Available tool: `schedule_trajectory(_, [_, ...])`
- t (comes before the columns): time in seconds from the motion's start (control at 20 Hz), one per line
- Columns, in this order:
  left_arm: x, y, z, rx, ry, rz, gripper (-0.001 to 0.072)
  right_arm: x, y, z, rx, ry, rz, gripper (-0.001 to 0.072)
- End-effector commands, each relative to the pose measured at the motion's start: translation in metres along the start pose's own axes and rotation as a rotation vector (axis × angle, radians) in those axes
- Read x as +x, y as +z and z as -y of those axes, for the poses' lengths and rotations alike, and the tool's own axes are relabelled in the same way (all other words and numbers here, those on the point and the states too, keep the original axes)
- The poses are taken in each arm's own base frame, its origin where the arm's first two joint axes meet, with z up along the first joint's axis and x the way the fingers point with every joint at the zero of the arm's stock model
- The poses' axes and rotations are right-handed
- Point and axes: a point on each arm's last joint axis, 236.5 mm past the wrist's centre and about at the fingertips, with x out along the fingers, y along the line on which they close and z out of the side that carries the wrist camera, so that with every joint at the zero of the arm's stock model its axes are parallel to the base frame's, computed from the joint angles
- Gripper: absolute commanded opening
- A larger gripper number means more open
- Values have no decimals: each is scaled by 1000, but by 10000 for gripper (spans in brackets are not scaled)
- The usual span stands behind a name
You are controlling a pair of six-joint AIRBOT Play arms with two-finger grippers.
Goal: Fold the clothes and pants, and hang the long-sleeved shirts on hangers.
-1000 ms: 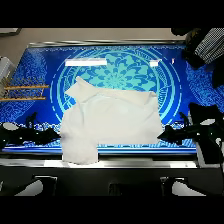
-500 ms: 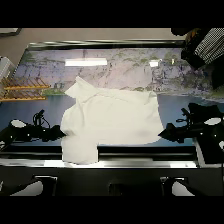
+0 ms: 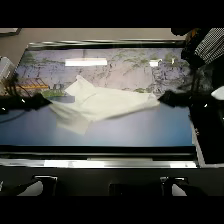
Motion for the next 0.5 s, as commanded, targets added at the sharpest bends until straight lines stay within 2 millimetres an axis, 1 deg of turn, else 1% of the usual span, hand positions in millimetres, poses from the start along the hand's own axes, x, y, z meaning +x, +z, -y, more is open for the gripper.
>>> schedule_trajectory(0.0, [-99,74,89,145,-51,242,19,-95,91,-80,-201,-11,278,29])
schedule_trajectory(0.05, [-137,87,115,187,-43,327,19,-130,102,-106,-259,-14,345,29])
schedule_trajectory(0.1, [-172,94,135,217,-25,406,19,-162,107,-130,-310,-15,403,29])
schedule_trajectory(0.15, [-209,98,153,236,5,495,19,-193,106,-151,-351,-25,456,29])
schedule_trajectory(0.2, [-243,97,166,239,37,579,19,-225,102,-171,-384,-38,515,29])
schedule_trajectory(0.25, [-277,93,175,225,72,663,19,-253,94,-189,-407,-45,570,29])
schedule_trajectory(0.3, [-307,85,182,210,103,740,19,-282,85,-205,-427,-53,631,28])
schedule_trajectory(0.35, [-329,76,185,191,127,798,19,-306,75,-217,-442,-63,693,28])
schedule_trajectory(0.4, [-350,65,186,167,152,853,19,-327,67,-224,-438,-77,752,28])
schedule_trajectory(0.45, [-366,57,185,155,177,896,19,-345,61,-228,-422,-94,808,28])
